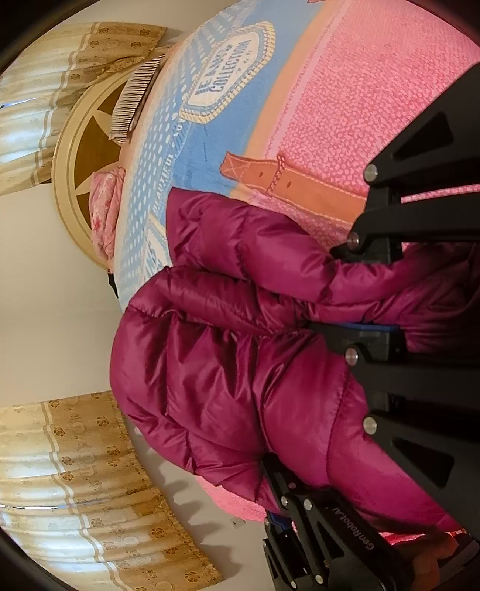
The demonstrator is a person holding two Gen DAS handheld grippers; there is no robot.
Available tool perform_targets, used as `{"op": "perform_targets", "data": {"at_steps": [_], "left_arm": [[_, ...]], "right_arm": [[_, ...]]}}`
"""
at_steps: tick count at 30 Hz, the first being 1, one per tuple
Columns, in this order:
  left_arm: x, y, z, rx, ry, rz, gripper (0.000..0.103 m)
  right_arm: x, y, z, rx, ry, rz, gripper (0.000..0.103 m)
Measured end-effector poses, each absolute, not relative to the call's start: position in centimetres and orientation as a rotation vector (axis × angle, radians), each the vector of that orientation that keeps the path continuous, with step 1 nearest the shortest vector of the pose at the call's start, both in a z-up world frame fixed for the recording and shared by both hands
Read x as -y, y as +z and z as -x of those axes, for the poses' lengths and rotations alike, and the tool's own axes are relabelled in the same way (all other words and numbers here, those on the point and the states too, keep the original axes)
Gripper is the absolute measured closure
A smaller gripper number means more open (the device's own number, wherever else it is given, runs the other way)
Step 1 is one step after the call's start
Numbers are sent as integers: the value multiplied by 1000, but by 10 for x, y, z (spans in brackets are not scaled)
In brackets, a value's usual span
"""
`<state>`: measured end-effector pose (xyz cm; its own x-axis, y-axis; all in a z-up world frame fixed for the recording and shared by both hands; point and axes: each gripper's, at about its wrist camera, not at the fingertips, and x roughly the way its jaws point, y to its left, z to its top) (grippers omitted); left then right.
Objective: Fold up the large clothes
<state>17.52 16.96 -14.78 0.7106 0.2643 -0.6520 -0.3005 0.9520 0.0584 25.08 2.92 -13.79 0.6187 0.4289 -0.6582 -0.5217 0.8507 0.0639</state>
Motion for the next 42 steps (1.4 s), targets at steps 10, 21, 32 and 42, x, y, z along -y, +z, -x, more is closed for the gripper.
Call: {"op": "perform_targets", "data": {"at_steps": [10,21,32,42], "left_arm": [[-173,-156,-180,-732,320,61,85],[-182,-185,-189,-779,320,83,77],[-182,-197,-195,-779,334,73,66],[-187,-207,-195,-766,403,84,34]], "right_arm": [[-32,-139,-259,-737,557,146,82],[-31,-158,-263,-784,553,142,82],[-25,-168,-268,-813,542,112,77],[-25,-171,-274,-831,525,95,66]]}}
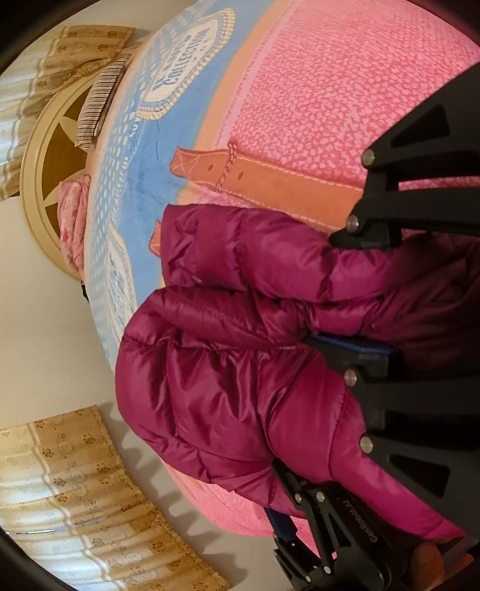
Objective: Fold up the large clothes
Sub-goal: 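Release the jacket bundle with both grippers and pull them back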
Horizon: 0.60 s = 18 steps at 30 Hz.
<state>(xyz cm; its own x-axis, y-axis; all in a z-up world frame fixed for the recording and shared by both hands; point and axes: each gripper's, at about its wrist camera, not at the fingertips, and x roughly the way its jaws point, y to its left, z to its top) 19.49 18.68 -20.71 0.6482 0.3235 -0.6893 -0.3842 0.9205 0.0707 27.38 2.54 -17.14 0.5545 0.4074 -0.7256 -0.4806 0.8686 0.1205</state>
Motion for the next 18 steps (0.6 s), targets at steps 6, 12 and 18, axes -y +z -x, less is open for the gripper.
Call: {"op": "perform_targets", "data": {"at_steps": [6,12,18], "left_arm": [[-199,-209,-191,-761,403,149,29],[-200,-192,-182,-775,408,145,29],[-197,-139,-133,-652,407,142,29]], "right_arm": [[-24,-173,-275,-833,524,101,63],[-18,-164,-275,-830,512,85,51],[4,-115,-243,-720,506,40,30]]}}
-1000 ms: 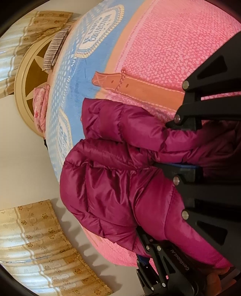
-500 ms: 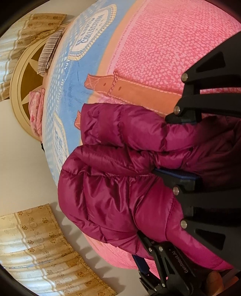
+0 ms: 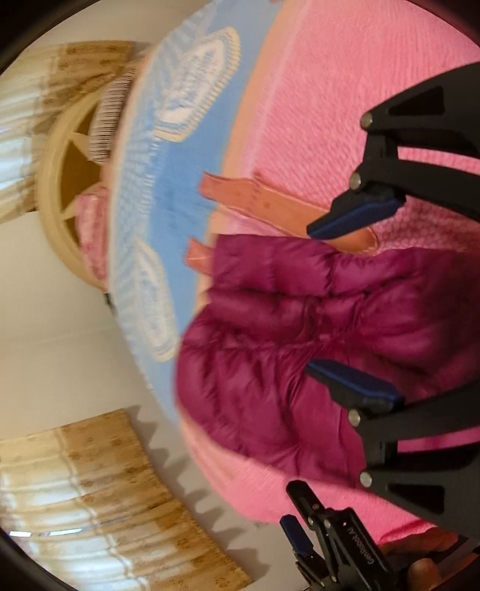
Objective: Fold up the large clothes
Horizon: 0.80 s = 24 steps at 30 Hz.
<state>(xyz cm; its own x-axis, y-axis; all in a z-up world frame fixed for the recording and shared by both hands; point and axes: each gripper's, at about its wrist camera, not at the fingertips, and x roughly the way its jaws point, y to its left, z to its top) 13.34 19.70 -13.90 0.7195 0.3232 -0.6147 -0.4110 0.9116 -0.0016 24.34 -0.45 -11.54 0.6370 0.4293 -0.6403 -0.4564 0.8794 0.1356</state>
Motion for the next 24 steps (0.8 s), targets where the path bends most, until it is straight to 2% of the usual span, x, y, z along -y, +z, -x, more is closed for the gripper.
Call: {"op": "perform_targets", "data": {"at_steps": [5,11,24], "left_arm": [[-196,-92,-89,-540,410,126,29],[-188,-60,-67,-470,398,122,29],[-179,-46,-57,-429,374,125,28]], "right_arm": [[9,-79,-208,-631,513,52,27],[7,-53,-181,-560,530,65,25],[11,-38,-162,-495,525,77,22]]}}
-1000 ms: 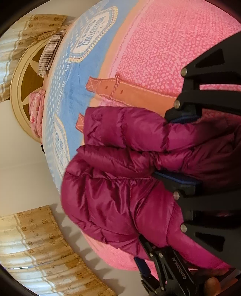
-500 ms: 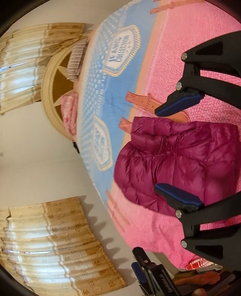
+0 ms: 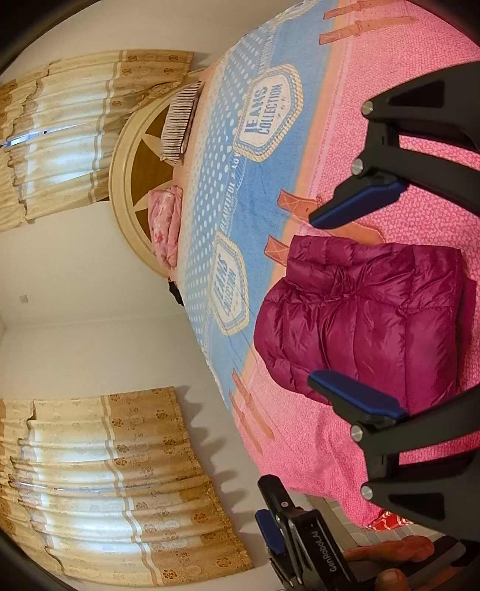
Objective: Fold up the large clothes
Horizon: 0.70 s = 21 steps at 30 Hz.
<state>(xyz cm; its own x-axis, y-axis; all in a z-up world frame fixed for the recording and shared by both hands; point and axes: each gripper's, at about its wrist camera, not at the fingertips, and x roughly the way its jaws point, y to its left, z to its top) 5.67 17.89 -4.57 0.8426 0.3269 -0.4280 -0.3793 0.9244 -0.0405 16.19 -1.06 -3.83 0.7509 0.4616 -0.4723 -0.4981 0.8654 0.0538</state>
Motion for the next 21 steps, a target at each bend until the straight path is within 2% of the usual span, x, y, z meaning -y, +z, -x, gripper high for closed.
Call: {"op": "perform_targets", "data": {"at_steps": [21], "left_arm": [[-182,-44,-53,-425,377,129,28]], "right_arm": [[12,-36,-152,-484,540,79,22]]}}
